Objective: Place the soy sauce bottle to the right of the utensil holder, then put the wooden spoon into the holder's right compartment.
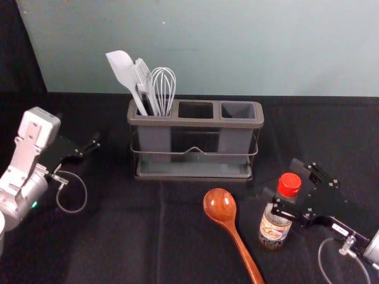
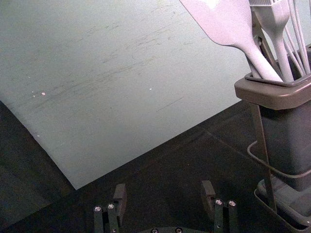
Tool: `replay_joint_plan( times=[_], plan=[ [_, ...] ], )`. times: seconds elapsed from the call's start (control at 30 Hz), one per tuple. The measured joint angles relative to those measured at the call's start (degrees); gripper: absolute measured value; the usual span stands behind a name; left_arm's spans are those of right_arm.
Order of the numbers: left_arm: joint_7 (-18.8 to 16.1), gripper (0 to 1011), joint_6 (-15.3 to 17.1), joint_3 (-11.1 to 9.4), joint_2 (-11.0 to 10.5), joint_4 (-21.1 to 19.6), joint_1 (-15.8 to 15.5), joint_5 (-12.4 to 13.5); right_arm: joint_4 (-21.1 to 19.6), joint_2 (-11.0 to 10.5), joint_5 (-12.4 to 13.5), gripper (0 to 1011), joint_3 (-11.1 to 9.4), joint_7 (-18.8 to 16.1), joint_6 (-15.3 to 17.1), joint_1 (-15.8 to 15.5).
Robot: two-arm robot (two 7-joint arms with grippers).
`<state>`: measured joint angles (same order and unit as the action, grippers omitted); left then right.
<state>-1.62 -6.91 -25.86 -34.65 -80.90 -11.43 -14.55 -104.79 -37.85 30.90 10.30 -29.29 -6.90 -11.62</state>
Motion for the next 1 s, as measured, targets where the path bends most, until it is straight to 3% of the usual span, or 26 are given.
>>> replay_joint_plan(
  times=[0.43, 0.7, 1.0],
  plan=[
    [0.0, 1005, 0.0, 0.0, 0.0, 0.0, 0.0, 0.0, 0.1, 0.2, -0.2, 964, 0.0, -0.4, 0.2, 0.0],
    [0.0, 1005, 0.0, 0.0, 0.0, 0.0, 0.0, 0.0, 0.2, 0.3, 0.0, 769, -0.1, -0.5, 0.3, 0.0],
    [0.0, 1005, 0.0, 0.0, 0.0, 0.0, 0.0, 0.0, 0.2, 0.3, 0.1, 448, -0.1, -0.5, 0.4, -0.1]
  ],
)
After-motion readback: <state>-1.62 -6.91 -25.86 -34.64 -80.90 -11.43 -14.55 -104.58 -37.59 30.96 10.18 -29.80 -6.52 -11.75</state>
